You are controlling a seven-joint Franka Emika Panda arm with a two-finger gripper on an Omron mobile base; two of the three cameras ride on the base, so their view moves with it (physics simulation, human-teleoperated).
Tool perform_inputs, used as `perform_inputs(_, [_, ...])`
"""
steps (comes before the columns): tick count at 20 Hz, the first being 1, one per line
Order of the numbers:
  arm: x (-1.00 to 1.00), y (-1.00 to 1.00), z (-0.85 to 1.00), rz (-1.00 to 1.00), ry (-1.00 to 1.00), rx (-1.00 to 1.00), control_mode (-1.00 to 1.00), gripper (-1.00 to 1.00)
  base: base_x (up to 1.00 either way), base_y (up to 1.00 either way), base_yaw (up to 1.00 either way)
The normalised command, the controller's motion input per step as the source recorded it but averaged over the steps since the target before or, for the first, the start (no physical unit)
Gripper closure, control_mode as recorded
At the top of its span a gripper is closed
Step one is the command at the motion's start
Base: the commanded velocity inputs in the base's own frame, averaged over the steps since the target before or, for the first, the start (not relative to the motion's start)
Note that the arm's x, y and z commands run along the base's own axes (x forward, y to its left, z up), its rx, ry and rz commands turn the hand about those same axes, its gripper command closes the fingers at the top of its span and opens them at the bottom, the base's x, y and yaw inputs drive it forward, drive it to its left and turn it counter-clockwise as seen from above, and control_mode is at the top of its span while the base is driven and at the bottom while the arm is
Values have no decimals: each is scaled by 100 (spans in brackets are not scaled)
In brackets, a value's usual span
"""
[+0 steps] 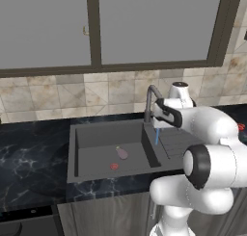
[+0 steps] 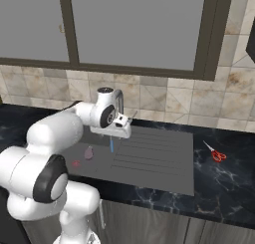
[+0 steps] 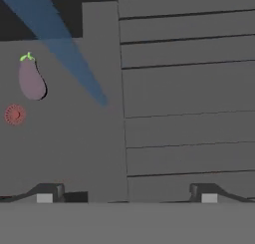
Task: Turn on the sink faucet. Then move the eggplant from the counter to the sink. Turn off the sink. Move the vegetable from the sink to the pot next to the stove. Finally move the pot to the front right burner.
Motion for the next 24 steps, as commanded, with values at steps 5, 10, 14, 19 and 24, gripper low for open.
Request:
perform_inputs(5, [32,-50,-1,5,0,16,-100,-100,0,0,0])
perform_inputs(10, [75,-34,-2,18,-8,19,-100,-100,0,0,0])
perform_inputs(14, [73,-16,0,32,-22,17,-100,-100,0,0,0])
perform_inputs(19, [40,-5,-13,22,-8,7,-100,-100,0,0,0])
perform_inputs(24, [43,0,-22,12,-11,1,-100,-100,0,0,0])
